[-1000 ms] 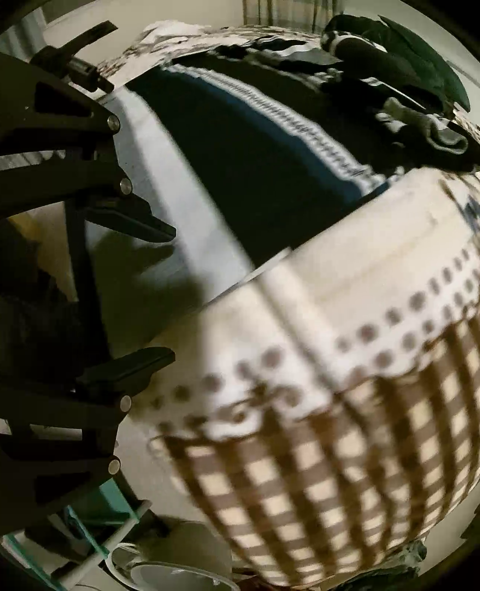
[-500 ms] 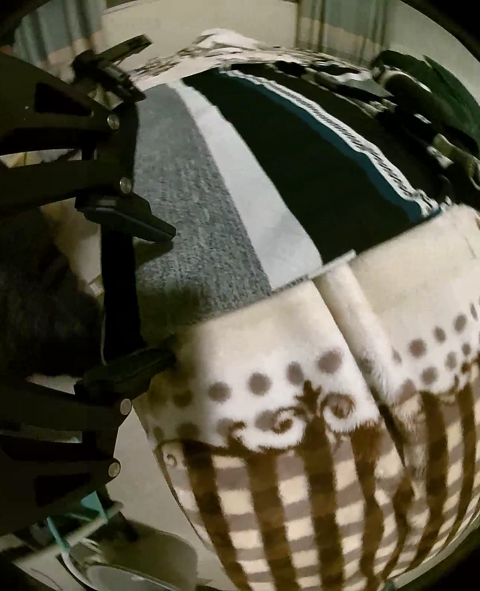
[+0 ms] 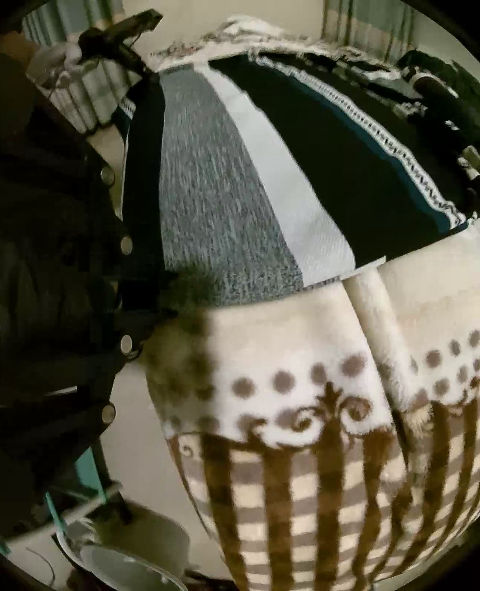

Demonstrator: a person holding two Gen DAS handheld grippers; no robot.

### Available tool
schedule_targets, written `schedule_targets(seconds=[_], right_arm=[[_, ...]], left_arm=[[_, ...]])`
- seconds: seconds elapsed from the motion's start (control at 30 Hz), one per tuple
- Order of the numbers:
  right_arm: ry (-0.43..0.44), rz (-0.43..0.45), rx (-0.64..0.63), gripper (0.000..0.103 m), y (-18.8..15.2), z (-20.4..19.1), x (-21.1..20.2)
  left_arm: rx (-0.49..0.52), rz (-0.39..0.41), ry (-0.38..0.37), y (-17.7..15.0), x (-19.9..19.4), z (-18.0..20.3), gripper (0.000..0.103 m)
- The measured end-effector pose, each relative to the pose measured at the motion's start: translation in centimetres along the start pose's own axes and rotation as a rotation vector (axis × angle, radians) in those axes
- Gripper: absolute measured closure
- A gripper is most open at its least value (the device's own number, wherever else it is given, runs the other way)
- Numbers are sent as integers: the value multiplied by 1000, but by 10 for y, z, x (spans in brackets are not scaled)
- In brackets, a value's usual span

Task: Fold small clothes

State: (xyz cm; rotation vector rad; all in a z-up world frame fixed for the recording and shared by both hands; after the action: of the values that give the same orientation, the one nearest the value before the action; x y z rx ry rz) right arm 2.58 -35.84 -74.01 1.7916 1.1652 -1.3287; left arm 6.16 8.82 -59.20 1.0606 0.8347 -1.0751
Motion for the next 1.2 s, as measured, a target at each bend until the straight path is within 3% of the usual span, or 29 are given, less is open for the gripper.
schedule_targets(seconds=[0.2, 0.37, 0.5, 0.6, 0.7, 0.8, 0.83, 0.87, 0.97, 1.2], right_arm=[[85, 55, -47, 93, 9, -42, -45], [150, 158, -40, 93, 62, -70, -90], [144, 224, -35, 94, 118, -77, -100], [118, 242, 16, 94, 158, -68, -88], [109, 187, 83, 93, 181, -51, -56], [172, 130, 156, 90, 182, -42, -40], [182, 133, 158, 86, 179, -40, -44], [183, 134, 156, 74, 174, -39, -47], [211, 135, 162, 58, 155, -32, -57], [227, 79, 203, 58, 109, -8, -39]], left_arm=[[8, 65, -52, 36, -40, 21, 98], [23, 139, -89, 112, -51, 48, 98], [17, 178, -68, 173, -26, 55, 98], [-47, 139, -54, 199, 15, 42, 97], [-133, 69, -64, 202, 52, 25, 94], [-246, 36, -130, 193, 57, 14, 86], [-267, 38, -145, 188, 54, 12, 77], [-280, 39, -158, 183, 50, 11, 69], [-311, 39, -195, 163, 37, 8, 54], [-321, -12, -218, 129, 42, 6, 53]])
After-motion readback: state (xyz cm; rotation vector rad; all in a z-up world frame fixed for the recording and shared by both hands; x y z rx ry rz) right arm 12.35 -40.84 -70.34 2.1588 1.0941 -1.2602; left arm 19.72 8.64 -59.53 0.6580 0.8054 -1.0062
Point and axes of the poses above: each gripper's, at about its wrist camera, not at the fingertips, and x roughly the way its jaws point, z to its right, y to its top, the point moved 10 cm from there along x, roughly the way its jaws point, and after that the axes turned 1 degree about -y, right-handed, at the moved point
